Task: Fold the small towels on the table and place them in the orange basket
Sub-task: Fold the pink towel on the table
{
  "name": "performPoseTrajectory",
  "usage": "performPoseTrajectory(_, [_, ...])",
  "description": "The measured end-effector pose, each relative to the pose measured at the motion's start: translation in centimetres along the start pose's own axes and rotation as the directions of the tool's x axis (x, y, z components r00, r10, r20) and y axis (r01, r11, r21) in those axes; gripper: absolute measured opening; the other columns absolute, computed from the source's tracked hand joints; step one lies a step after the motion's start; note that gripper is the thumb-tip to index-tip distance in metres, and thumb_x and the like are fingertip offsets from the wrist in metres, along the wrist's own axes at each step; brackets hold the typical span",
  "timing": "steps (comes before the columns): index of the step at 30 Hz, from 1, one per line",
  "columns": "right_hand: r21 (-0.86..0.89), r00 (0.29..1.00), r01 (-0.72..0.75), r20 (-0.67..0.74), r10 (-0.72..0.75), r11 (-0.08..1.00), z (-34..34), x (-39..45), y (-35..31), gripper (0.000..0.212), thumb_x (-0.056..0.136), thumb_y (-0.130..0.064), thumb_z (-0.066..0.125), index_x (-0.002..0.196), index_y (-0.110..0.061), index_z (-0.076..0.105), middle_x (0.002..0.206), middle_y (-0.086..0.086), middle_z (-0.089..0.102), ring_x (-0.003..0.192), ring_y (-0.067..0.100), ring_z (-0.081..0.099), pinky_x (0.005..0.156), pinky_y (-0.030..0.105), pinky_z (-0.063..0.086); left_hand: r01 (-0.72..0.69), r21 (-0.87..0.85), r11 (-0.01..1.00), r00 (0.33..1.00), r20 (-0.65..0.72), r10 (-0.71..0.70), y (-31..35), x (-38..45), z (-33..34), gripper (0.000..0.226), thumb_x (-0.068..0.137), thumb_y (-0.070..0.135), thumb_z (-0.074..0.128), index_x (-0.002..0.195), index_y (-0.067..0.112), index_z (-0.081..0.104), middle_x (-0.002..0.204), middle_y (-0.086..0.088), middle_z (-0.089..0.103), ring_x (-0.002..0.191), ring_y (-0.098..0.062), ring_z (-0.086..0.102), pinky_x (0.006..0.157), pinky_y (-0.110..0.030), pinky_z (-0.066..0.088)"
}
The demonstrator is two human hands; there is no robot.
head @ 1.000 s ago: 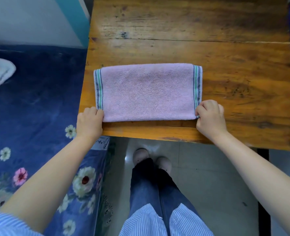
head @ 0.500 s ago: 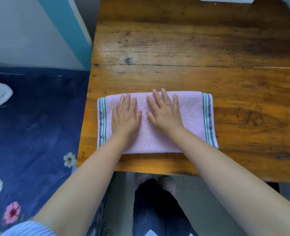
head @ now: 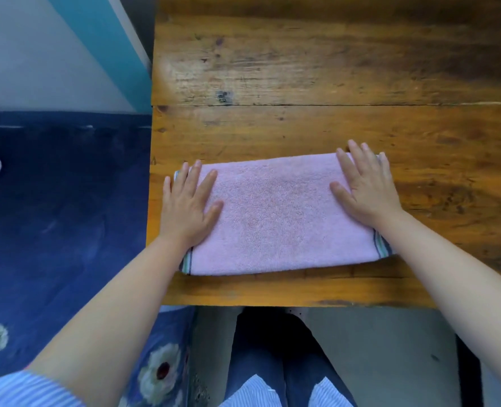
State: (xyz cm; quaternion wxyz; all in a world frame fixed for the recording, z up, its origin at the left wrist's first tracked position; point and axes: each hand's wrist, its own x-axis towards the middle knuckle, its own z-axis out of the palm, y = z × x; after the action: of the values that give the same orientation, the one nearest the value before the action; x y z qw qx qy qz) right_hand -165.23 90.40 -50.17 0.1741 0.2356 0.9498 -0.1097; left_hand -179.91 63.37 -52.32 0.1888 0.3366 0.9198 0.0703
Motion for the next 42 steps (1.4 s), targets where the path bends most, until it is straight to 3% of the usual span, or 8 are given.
performPoseTrajectory(7, [0.144, 0.977, -0.207, -0.017, 0.212, 0.968, 0.0, -0.6, 0.8, 0.080, 0.080, -0.055, 0.004, 0.148, -0.013, 0.004, 0.157, 0.007, -0.004, 0.145, 0.023, -0.008, 0.117, 0.041, -0.004, 0.003, 0.074, 0.997, 0.998, 0.064, -0.008, 0.2, -0.1, -0.8, 0.085, 0.075, 0.058, 0.000, 0.148, 0.020, 0.022, 0.157, -0.010, 0.012, 0.146, -0.028, 0.007, 0.115, -0.050, 0.002])
performPoseTrajectory(12, [0.267, 0.915, -0.350, -0.106, 0.388, 0.898, -0.1, -6.2, 0.2, 0.064, 0.089, -0.038, 0.033, 0.142, -0.003, 0.026, 0.153, 0.014, 0.021, 0.143, 0.028, 0.014, 0.115, 0.043, 0.009, -0.095, 0.208, 0.973, 0.992, -0.064, 0.111, 3.5, -0.3, -1.5, 0.059, 0.083, 0.035, 0.031, 0.118, -0.002, 0.060, 0.130, -0.029, 0.052, 0.121, -0.047, 0.049, 0.093, -0.067, 0.034])
performPoseTrajectory(17, [0.272, 0.824, -0.545, 0.001, 0.566, 0.793, 1.0, -10.6, -1.8, 0.056, 0.092, -0.034, 0.046, 0.137, -0.005, 0.034, 0.131, 0.016, 0.048, 0.121, 0.034, 0.040, 0.096, 0.042, 0.026, -0.309, 0.232, 0.922, 0.948, -0.005, 0.319, 10.3, 2.2, -2.4, 0.049, 0.072, 0.029, 0.038, 0.097, 0.001, 0.070, 0.106, -0.020, 0.069, 0.096, -0.037, 0.068, 0.074, -0.054, 0.052])
performPoseTrajectory(21, [0.300, 0.786, -0.608, 0.102, 0.609, 0.735, 1.7, -11.1, -2.1, 0.044, 0.093, -0.035, 0.044, 0.125, -0.005, 0.043, 0.119, 0.016, 0.055, 0.112, 0.033, 0.049, 0.089, 0.040, 0.031, -0.356, 0.077, 0.931, 0.934, 0.043, 0.354, 16.2, 5.3, -2.7, 0.051, 0.077, 0.024, 0.035, 0.115, -0.001, 0.059, 0.118, -0.017, 0.061, 0.110, -0.032, 0.059, 0.089, -0.037, 0.047])
performPoseTrajectory(28, [0.483, 0.777, -0.615, 0.236, 0.584, 0.624, 0.4, -9.9, -0.9, 0.026, 0.092, -0.024, 0.048, 0.110, -0.006, 0.054, 0.118, 0.013, 0.058, 0.113, 0.031, 0.050, 0.094, 0.037, 0.034, -0.176, -0.020, 0.984, 0.937, 0.302, 0.174, 22.7, 9.9, -2.2, 0.047, 0.086, 0.012, 0.049, 0.132, 0.010, 0.046, 0.128, -0.015, 0.052, 0.120, -0.032, 0.047, 0.098, -0.039, 0.042])
performPoseTrajectory(34, [0.496, 0.824, -0.555, 0.218, 0.523, 0.668, -0.2, -10.2, 0.2, 0.019, 0.088, -0.013, 0.046, 0.104, -0.008, 0.056, 0.118, 0.010, 0.052, 0.115, 0.029, 0.043, 0.095, 0.037, 0.030, -0.095, -0.159, 0.983, 0.897, 0.414, 0.154, 25.4, 10.4, -3.7, 0.017, 0.082, 0.001, 0.042, 0.069, 0.009, 0.047, 0.062, -0.004, 0.041, 0.068, -0.023, 0.038, 0.052, -0.026, 0.027])
performPoseTrajectory(39, [0.575, 0.882, -0.421, 0.080, 0.464, 0.702, -0.4, -10.9, 1.8, 0.004, 0.086, -0.014, 0.047, 0.089, -0.017, 0.047, 0.107, 0.006, 0.056, 0.110, 0.026, 0.043, 0.076, 0.032, 0.020, -0.033, -0.334, 0.942, 0.882, 0.434, 0.184, 26.1, 10.8, -5.4, 0.034, 0.079, -0.009, 0.043, 0.058, 0.018, 0.042, 0.059, 0.001, 0.036, 0.056, -0.012, 0.031, 0.051, -0.023, 0.025])
performPoseTrajectory(42, [0.690, 0.909, -0.349, 0.084, 0.409, 0.634, -0.8, -10.4, 4.2, 0.027, 0.084, -0.014, 0.051, 0.066, -0.021, 0.033, 0.071, -0.005, 0.048, 0.098, 0.028, 0.046, 0.070, 0.028, 0.014, -0.007, -0.414, 0.910, 0.877, 0.435, 0.205, 26.4, 10.7, -6.9, 0.038, 0.082, -0.012, 0.045, 0.058, 0.018, 0.047, 0.058, 0.000, 0.040, 0.054, -0.009, 0.033, 0.047, -0.017, 0.026])
